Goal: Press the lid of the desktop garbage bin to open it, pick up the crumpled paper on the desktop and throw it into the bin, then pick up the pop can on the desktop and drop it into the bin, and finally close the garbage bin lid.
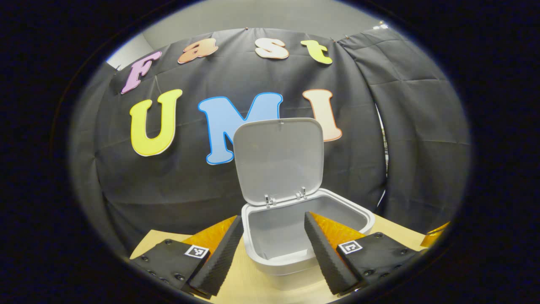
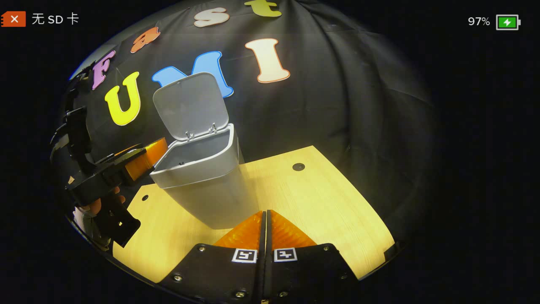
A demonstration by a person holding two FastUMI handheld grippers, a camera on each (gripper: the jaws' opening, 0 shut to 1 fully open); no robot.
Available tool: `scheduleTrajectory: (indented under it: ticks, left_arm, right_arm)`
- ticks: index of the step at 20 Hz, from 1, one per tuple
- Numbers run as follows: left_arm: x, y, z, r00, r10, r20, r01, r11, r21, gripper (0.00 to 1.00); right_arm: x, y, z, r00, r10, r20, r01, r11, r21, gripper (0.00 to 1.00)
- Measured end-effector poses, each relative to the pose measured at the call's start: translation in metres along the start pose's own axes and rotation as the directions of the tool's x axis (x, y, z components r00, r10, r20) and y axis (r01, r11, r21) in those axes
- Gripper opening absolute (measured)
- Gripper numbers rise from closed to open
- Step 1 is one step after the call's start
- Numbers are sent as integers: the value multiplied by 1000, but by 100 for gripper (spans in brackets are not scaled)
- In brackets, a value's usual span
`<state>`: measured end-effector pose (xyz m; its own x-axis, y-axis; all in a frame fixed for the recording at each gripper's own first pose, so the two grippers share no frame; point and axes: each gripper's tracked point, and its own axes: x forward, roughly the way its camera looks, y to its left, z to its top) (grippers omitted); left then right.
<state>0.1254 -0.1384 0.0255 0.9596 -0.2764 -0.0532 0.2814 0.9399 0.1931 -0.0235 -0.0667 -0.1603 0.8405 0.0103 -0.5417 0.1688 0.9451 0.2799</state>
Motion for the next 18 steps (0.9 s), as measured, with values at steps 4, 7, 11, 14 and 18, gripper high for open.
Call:
scheduleTrajectory:
  ticks: [4,7,11,14,18]
  left_arm:
    - [-7,5,1,1000,7,-2,-7,1000,-10,100]
    - [-15,14,-5,1000,20,-16,-21,999,-32,100]
    - [-27,23,-9,999,36,-30,-37,998,-55,97]
    - [-36,30,-10,998,50,-37,-52,997,-65,96]
    - [-49,37,-6,997,66,-33,-68,995,-66,96]
  right_arm:
    - [6,16,-16,997,56,-48,-55,998,16,6]
    - [8,28,-27,993,89,-78,-89,996,7,19]
    - [10,37,-37,989,110,-103,-114,993,-37,66]
    - [14,40,-47,985,112,-129,-122,990,-69,97]
    - [26,44,-65,978,109,-178,-130,985,-111,98]
